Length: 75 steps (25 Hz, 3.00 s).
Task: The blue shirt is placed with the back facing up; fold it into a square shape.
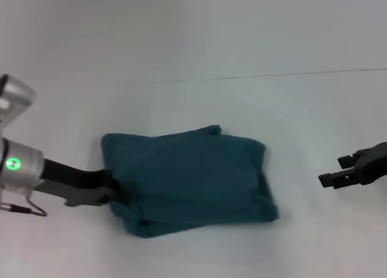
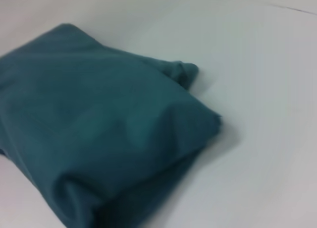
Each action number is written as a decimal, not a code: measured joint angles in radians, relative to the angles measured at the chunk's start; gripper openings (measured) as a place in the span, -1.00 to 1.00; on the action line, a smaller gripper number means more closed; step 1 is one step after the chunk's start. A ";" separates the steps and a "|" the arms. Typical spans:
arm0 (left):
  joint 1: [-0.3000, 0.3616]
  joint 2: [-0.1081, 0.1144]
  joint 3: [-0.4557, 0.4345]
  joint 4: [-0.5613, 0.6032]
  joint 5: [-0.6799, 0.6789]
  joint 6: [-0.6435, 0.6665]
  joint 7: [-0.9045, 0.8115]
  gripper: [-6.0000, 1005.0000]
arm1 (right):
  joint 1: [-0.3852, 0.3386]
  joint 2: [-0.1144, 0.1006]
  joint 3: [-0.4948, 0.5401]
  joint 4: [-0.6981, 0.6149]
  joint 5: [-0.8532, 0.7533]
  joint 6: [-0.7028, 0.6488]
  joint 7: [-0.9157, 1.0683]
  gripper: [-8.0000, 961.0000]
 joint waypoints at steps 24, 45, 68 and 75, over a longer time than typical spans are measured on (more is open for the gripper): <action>0.072 0.020 -0.175 0.081 0.092 0.045 0.047 -0.60 | 0.008 0.002 -0.009 0.000 -0.003 0.011 0.002 0.97; 0.427 -0.069 -0.348 0.431 -0.274 0.428 0.698 0.46 | -0.017 0.016 -0.006 -0.096 0.173 -0.297 -0.131 0.97; 0.499 -0.089 -0.367 0.393 -0.238 0.554 0.909 0.89 | -0.022 0.041 -0.036 -0.037 0.180 -0.322 -0.217 0.97; 0.500 -0.090 -0.362 0.393 -0.238 0.554 0.909 0.89 | -0.022 0.038 -0.030 -0.037 0.180 -0.321 -0.227 0.97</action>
